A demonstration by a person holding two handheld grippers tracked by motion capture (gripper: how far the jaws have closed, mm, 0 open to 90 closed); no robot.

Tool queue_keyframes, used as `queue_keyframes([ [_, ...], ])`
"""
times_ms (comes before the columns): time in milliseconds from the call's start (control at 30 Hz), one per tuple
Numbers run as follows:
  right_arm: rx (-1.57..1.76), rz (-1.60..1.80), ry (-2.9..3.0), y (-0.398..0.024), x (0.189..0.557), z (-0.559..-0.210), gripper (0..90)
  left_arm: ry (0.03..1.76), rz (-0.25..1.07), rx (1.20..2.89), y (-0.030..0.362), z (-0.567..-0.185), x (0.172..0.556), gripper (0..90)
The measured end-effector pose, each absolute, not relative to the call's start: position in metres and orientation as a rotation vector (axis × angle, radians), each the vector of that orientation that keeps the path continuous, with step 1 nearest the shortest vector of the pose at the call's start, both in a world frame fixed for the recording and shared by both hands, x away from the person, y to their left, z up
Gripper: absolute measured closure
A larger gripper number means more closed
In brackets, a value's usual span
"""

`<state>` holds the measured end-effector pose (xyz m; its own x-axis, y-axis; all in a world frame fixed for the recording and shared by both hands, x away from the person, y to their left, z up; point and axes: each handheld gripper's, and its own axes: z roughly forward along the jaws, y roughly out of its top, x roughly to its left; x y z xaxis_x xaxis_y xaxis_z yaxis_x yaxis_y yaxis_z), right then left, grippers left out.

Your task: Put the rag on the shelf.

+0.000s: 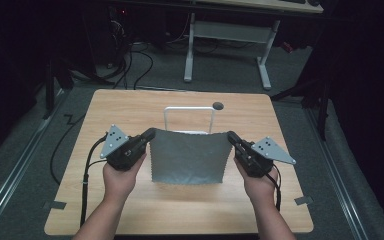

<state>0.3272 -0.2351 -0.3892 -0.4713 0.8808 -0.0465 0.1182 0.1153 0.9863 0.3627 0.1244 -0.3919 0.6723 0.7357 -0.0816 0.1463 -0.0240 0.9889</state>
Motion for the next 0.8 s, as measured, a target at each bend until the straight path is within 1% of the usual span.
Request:
queue_keyframes([
  [400,0.939,1.431,1.67,-0.236,0.333,-0.361,89.4,0.71,0.597,1.536,0.122,-0.367,0.372,89.5],
  [633,0.977,1.443,1.679,-0.24,0.353,-0.358,89.4,0.721,0.608,1.588,0.118,-0.366,0.4,89.5],
  [800,1.002,1.448,1.676,-0.24,0.371,-0.359,89.5,0.723,0.644,1.603,0.115,-0.366,0.419,89.5],
])
